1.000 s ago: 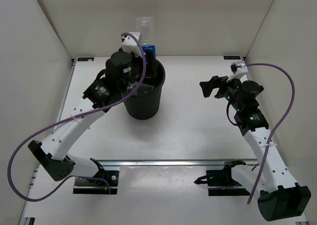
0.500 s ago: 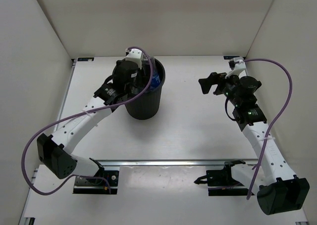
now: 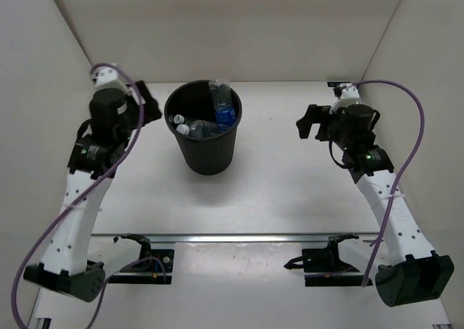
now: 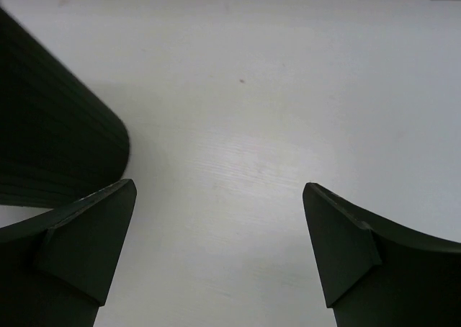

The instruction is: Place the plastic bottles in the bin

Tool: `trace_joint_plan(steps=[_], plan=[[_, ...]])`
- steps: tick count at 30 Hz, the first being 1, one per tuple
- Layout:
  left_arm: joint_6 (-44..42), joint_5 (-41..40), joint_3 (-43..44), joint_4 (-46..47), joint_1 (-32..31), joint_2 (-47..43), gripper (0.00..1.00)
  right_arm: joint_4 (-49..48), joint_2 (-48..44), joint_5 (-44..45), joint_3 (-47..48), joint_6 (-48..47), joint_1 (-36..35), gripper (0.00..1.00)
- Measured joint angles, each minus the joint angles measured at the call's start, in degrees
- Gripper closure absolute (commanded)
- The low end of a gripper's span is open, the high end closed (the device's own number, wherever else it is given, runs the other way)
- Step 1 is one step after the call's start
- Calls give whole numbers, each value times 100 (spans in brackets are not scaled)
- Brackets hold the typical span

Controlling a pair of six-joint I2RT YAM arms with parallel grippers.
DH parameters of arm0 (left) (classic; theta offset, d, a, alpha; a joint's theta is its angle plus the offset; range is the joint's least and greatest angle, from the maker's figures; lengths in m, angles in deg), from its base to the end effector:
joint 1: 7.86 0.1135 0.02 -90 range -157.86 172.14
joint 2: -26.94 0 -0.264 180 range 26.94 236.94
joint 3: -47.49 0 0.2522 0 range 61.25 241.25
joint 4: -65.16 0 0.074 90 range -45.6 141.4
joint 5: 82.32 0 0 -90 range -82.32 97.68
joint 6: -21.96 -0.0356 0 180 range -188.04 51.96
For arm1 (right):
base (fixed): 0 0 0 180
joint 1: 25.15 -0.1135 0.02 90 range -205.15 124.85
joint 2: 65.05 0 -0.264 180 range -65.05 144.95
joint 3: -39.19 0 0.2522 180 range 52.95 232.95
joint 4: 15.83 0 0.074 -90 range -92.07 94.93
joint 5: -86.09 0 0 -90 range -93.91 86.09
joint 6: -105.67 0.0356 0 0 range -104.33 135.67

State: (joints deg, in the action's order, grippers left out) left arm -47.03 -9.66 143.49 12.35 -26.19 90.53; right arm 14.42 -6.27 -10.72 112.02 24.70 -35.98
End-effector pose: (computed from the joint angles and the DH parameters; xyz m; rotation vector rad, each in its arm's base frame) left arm 0.2090 -0.0581 0.4475 -0.2461 1.8978 -0.1720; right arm 0.2279 0.0479 0.3700 -0.1126 1.8627 0.3506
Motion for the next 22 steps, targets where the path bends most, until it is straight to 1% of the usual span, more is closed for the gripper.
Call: trace_joint_plan(steps=[3,5,9,14,17,18,22], plan=[[223,-94,-39,-619,750,-398,1,560,48,-114,0,107,660,1],[293,-111,-39,-933,960,-420,1,1021,164,-35,55,221,997,1],[337,-7,-223,-1266,1272,35,1,1904,577,247,363,295,1172,1],[343,50,-487,-1633,2201,660,2,2494,704,278,509,273,1412,0],[330,22,-483,-1687,2315,645,1,2785,793,286,730,249,1493,1],[330,22,-472,-1694,2337,612,2,2811,835,247,802,205,1543,1],[328,46,-444,-1674,2426,590,1,2852,935,17,887,48,1606,1]])
